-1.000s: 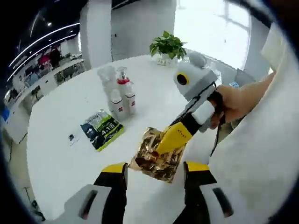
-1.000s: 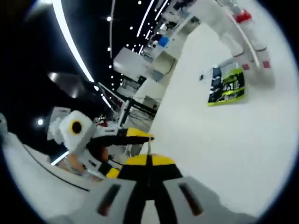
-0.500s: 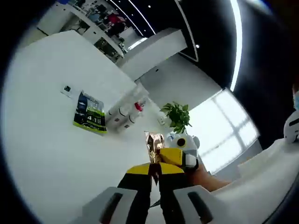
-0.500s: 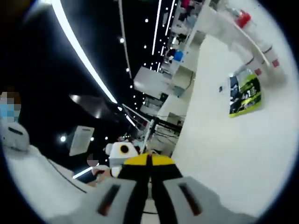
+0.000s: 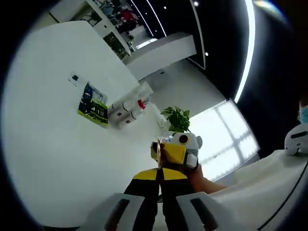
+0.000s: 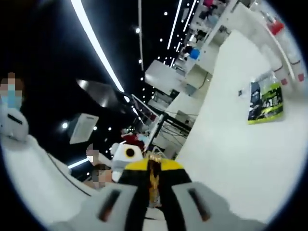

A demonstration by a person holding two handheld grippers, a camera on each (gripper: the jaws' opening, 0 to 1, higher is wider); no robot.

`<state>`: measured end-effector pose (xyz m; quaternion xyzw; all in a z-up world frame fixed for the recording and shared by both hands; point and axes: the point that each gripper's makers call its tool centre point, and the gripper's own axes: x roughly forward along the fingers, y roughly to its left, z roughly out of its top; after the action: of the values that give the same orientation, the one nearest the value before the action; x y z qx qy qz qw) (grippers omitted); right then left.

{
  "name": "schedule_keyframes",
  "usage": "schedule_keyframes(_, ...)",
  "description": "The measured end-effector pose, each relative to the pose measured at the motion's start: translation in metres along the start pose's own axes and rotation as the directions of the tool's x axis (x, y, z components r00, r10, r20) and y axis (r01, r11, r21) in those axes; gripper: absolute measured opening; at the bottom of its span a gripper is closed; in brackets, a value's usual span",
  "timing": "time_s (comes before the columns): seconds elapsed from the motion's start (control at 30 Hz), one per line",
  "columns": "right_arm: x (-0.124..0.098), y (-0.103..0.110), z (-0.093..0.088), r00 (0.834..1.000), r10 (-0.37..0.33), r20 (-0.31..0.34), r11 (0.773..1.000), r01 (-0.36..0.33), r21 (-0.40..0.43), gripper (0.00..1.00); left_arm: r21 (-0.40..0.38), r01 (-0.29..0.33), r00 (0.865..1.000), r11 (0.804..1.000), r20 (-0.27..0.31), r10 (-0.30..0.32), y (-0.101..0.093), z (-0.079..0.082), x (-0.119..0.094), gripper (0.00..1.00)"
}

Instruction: Arrange the skincare products in the storage area until every visible bottle or jar stands upright without overlapping.

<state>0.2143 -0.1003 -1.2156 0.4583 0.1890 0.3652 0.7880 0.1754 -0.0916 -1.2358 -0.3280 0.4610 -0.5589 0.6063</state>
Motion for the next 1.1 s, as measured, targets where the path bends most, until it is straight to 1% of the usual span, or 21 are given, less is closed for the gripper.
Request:
schedule_keyframes(0.03, 0.001, 0.001, -0.001, 1.000, 0.003, -0.005, 1.000, -0.003, -0.005, 0.00, -0.001, 0.000, 1.000, 1.000, 0.005, 0.000, -0.001, -0.001, 0.000, 0.00)
schedule_keyframes(0.07, 0.001, -0.002, -0.001, 1.000, -0.017, -0.004, 0.999, 0.017, -0.032, 0.00, -0.008, 0.007, 1.000, 1.000, 0.014, -0.007, -0.002, -0.001, -0.001, 0.00)
schedule_keyframes(0.1, 0.002, -0.002, -0.002, 1.000, -0.014, -0.006, 0.999, 0.014, -0.036, 0.00, -0.013, 0.009, 1.000, 1.000, 0.012, -0.009, -0.002, -0.002, -0.002, 0.00)
schedule_keyframes(0.13, 0.002, -0.001, -0.004, 1.000, -0.001, -0.011, 1.000, 0.001, -0.012, 0.00, -0.005, 0.004, 1.000, 1.000, 0.015, -0.004, -0.002, -0.003, -0.004, 0.01)
schedule_keyframes(0.2, 0.003, 0.000, -0.005, 1.000, 0.012, -0.005, 1.000, -0.012, -0.003, 0.00, 0.007, -0.001, 1.000, 1.000, 0.028, 0.001, -0.001, -0.003, -0.005, 0.03)
schedule_keyframes(0.23, 0.005, -0.001, -0.007, 1.000, 0.016, -0.013, 1.000, -0.016, 0.011, 0.00, 0.015, -0.019, 0.999, 1.000, 0.029, 0.019, 0.004, -0.004, -0.007, 0.03)
schedule_keyframes(0.3, 0.006, -0.002, -0.007, 1.000, 0.016, -0.018, 1.000, -0.015, 0.017, 0.00, 0.020, -0.021, 0.999, 1.000, 0.031, 0.021, 0.006, -0.006, -0.009, 0.04)
schedule_keyframes(0.33, 0.008, -0.002, -0.008, 1.000, 0.016, -0.025, 1.000, -0.016, 0.022, 0.00, 0.013, -0.018, 0.999, 1.000, 0.035, 0.017, 0.007, -0.007, -0.010, 0.04)
schedule_keyframes(0.4, 0.010, -0.002, -0.007, 0.999, 0.018, -0.028, 0.999, -0.017, 0.028, 0.00, -0.016, -0.011, 0.998, 1.000, 0.062, 0.012, 0.008, -0.007, -0.013, 0.03)
schedule_keyframes(0.43, 0.011, -0.001, -0.007, 0.999, 0.020, -0.033, 0.999, -0.019, 0.032, 0.00, -0.032, 0.017, 0.996, 0.999, 0.084, -0.015, 0.006, -0.005, -0.015, 0.03)
schedule_keyframes(0.5, 0.013, 0.001, -0.007, 0.999, 0.024, -0.037, 0.999, -0.023, 0.036, 0.00, -0.056, 0.027, 0.994, 0.998, 0.107, -0.021, 0.008, -0.004, -0.017, 0.03)
schedule_keyframes(0.6, 0.016, 0.001, -0.008, 0.999, 0.024, -0.046, 0.999, -0.022, 0.039, 0.00, -0.064, 0.045, 0.992, 0.997, 0.117, -0.037, 0.006, -0.003, -0.020, 0.01)
schedule_keyframes(0.67, 0.019, 0.003, -0.010, 0.998, 0.030, -0.051, 0.999, -0.028, 0.043, 0.00, -0.060, 0.043, 0.991, 0.997, 0.126, -0.035, 0.007, -0.002, -0.025, 0.01)
schedule_keyframes(0.77, 0.024, 0.003, -0.011, 0.998, 0.022, -0.051, 1.000, -0.021, 0.016, 0.03, -0.069, 0.034, 0.989, 0.997, 0.144, -0.023, 0.009, 0.000, -0.029, 0.00)
schedule_keyframes(0.87, 0.025, 0.000, -0.012, 0.999, 0.007, -0.049, 1.000, -0.008, -0.012, 0.09, -0.079, 0.027, 0.987, 0.996, 0.163, -0.014, 0.012, 0.002, -0.033, 0.00)
schedule_keyframes(0.9, 0.025, 0.000, -0.012, 0.999, 0.005, -0.047, 1.000, -0.005, -0.012, 0.12, -0.096, 0.022, 0.984, 0.995, 0.177, -0.005, 0.016, 0.005, -0.037, 0.00)
schedule_keyframes(0.97, 0.021, -0.006, -0.017, 0.999, -0.012, -0.040, 1.000, 0.010, -0.028, 0.14, -0.092, 0.022, 0.981, 0.996, 0.196, -0.004, 0.022, 0.010, -0.043, 0.00)
schedule_keyframes(1.0, 0.019, -0.011, -0.021, 0.998, -0.032, -0.052, 0.999, 0.032, -0.015, 0.14, -0.115, 0.030, 0.975, 0.993, 0.220, -0.004, 0.027, 0.014, -0.046, 0.00)
schedule_keyframes(1.03, 0.018, -0.016, -0.025, 0.996, -0.051, -0.071, 0.999, 0.051, 0.000, 0.14, -0.162, 0.037, 0.972, 0.986, 0.234, 0.002, 0.029, 0.016, -0.047, 0.00)
schedule_keyframes(1.07, 0.018, -0.016, -0.024, 0.996, -0.053, -0.068, 0.999, 0.053, -0.009, 0.15, -0.184, 0.034, 0.972, 0.982, 0.237, 0.010, 0.031, 0.018, -0.049, 0.00)
schedule_keyframes(1.1, 0.017, -0.017, -0.022, 0.996, -0.060, -0.060, 0.998, 0.059, -0.018, 0.18, -0.161, 0.029, 0.974, 0.986, 0.228, 0.009, 0.032, 0.020, -0.050, 0.00)
